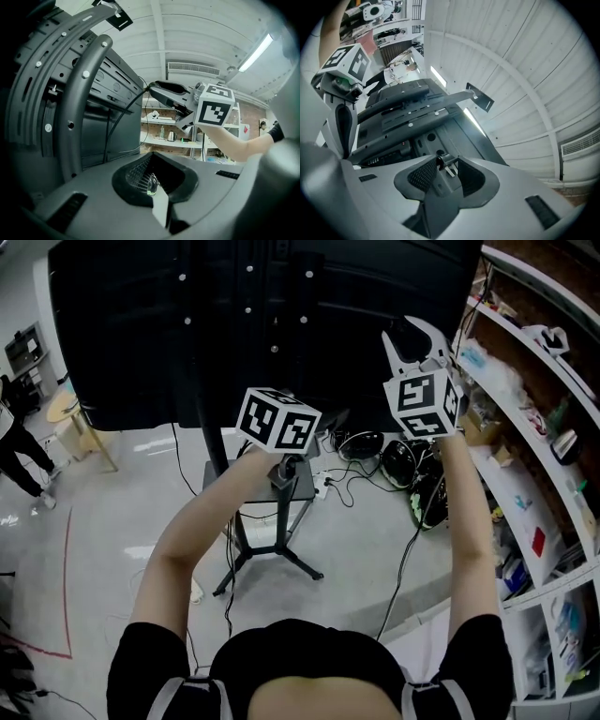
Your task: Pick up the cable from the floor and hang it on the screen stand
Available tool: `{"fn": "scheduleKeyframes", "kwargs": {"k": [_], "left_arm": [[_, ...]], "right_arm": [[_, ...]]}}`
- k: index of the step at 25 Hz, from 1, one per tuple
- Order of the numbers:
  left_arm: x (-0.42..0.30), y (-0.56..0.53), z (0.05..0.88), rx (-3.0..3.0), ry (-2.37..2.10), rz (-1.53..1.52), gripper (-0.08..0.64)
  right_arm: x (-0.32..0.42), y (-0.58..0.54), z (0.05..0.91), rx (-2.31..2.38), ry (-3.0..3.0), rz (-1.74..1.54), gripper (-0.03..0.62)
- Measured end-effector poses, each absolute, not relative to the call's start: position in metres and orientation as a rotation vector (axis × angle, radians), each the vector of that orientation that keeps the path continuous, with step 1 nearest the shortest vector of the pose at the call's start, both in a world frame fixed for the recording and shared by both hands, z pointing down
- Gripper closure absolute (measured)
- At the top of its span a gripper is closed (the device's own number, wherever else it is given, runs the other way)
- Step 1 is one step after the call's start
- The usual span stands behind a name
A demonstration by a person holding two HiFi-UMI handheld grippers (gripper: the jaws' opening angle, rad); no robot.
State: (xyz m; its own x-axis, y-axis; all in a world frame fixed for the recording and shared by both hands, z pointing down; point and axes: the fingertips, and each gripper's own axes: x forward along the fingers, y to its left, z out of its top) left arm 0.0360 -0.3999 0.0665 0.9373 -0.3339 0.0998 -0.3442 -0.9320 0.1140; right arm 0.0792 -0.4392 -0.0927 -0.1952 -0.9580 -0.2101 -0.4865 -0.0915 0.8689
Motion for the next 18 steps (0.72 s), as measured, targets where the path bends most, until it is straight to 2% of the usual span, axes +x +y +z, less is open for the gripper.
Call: {"fn": "scheduleKeyframes", "kwargs": {"k": [18], "left_arm": [[-0.003, -0.453, -0.098, 3.101, -0.683, -0.067, 0.552]], "right_arm": [[0.033, -0.477, -0.243, 1.541, -1.597, -1.492, 0.436]]}}
